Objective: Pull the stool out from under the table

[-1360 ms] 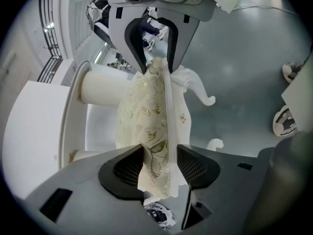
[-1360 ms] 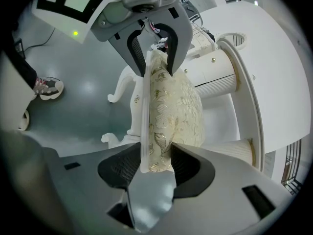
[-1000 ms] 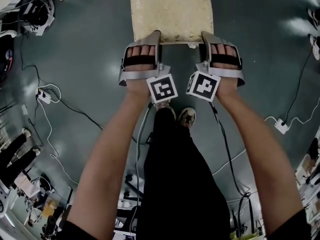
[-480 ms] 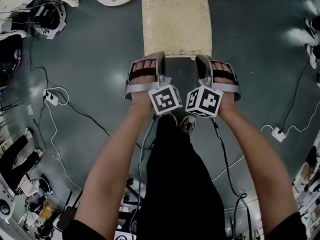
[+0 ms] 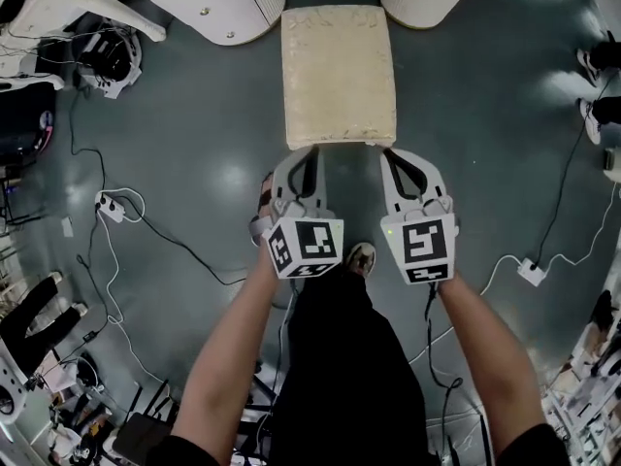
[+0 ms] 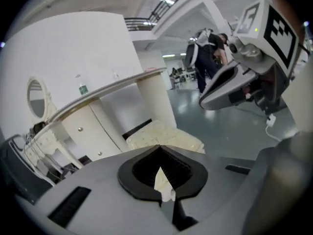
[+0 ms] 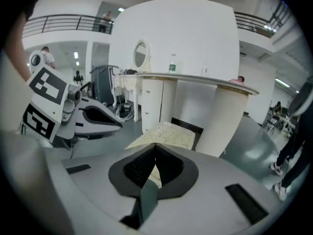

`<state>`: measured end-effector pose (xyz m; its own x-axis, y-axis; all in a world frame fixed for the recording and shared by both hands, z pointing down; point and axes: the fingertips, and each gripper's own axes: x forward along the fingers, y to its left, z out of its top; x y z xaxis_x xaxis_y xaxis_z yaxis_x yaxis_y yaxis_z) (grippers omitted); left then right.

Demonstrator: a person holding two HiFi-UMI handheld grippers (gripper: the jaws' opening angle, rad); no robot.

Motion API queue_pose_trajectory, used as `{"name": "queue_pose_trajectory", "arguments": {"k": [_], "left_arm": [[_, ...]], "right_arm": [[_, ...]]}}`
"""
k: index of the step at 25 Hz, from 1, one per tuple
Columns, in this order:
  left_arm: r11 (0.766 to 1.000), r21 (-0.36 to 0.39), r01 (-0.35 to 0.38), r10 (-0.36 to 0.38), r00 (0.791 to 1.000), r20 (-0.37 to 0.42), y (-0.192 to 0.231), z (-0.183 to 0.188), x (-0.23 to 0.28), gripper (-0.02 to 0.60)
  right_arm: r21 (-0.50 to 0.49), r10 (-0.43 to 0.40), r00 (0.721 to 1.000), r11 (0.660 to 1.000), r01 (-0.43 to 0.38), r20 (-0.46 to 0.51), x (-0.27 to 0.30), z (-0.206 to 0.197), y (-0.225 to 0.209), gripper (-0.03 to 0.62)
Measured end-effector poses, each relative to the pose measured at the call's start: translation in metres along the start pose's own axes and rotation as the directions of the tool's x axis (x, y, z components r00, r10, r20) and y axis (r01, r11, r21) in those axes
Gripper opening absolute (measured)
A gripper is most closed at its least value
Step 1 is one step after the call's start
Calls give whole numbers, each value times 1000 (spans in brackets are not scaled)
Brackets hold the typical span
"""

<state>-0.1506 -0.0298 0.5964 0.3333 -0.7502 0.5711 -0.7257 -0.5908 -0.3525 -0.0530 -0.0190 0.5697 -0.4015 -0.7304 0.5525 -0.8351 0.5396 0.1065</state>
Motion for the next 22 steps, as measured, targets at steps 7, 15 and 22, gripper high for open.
{"name": "queue_pose_trajectory", "arguments": {"k": [7,15,22], "left_arm": [[968,-249,22,-5,998,69,6,55,-52,6],[947,-321,11,35,990,136,17,127,-126,6],[936,-352,-20,82,983,163,26,179,-178,6]], "right_arm": [[117,-38,993,993,25,114,-54,54,-4,7],[205,-111,971,976,67,211,-127,124,-19,7],[235,-134,965,969,80,224,-177,168,-21,7]]}}
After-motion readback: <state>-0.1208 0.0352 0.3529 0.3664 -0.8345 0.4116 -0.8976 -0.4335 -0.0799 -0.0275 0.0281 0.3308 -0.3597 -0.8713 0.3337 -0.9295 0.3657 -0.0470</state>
